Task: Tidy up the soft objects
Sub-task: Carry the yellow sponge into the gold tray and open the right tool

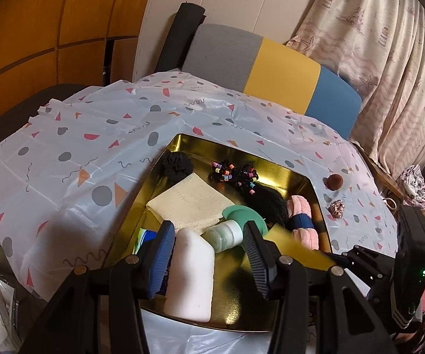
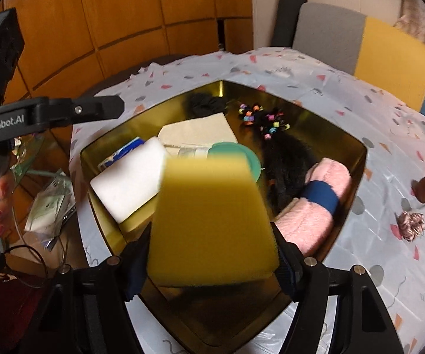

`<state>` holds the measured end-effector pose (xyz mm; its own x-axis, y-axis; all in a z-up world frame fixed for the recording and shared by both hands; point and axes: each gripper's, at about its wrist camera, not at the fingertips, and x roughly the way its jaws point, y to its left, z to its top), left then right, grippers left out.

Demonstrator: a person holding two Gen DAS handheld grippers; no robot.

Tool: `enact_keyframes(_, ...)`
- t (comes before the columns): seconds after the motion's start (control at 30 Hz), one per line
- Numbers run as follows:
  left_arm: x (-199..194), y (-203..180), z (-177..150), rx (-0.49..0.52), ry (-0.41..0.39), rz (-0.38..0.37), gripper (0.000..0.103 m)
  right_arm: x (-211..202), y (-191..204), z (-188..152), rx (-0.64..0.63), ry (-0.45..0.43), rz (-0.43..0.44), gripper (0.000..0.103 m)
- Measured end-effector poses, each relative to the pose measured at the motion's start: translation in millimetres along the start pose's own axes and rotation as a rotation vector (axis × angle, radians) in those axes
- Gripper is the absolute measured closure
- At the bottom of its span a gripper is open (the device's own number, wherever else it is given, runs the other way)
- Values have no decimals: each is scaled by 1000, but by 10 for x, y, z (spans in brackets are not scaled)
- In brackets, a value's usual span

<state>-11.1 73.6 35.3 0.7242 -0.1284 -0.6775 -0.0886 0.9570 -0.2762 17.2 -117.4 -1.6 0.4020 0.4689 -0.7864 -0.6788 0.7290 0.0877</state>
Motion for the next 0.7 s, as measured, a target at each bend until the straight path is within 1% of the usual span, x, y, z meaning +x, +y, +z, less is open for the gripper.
enact_keyframes(0.03, -1, 0, -3, -1, -1, 0, 54, 3, -15, 11, 5, 1, -2, 14)
enact_keyframes(0.07, -1, -6, -6, 0, -1, 1, 54, 2, -32, 8, 16, 0, 4, 8)
enact_keyframes(0.17, 0, -3, -7, -1, 0, 0, 54, -43, -58, -7, 41, -15, 51, 8)
enact_keyframes(0.27, 28, -32, -35, 9, 12, -3, 54, -113, -58, -18, 50, -38, 26, 8)
enact_keyframes(0.4, 67, -111, -85, 29, 29, -13, 54, -208, -121, -50, 99, -69, 14, 8)
enact_keyframes(0.57, 96, -239, -158, 61, 48, -44, 54, -312, -268, -128, 194, -103, -57, 8)
enact_keyframes(0.7, 123, -392, -217, 100, 78, -134, 54, -418, -455, -213, 285, -136, -127, 8)
